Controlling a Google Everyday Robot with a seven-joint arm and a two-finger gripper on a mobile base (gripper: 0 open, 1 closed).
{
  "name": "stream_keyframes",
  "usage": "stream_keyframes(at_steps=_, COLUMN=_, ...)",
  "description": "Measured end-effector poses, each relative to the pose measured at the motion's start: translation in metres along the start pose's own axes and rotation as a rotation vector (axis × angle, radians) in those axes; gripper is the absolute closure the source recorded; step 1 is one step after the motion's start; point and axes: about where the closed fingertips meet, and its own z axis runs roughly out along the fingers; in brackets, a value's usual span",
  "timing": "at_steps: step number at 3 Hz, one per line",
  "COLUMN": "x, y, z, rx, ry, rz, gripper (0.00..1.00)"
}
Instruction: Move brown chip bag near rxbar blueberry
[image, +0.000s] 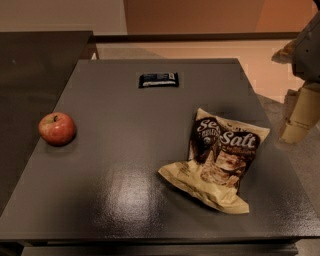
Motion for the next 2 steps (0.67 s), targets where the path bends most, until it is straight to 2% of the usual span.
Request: stream_keyframes(at_steps=2, x=-0.0014, y=0.0003, z=0.0008, rx=-0.001, ry=0.002, rz=-0.018, gripper=0.00)
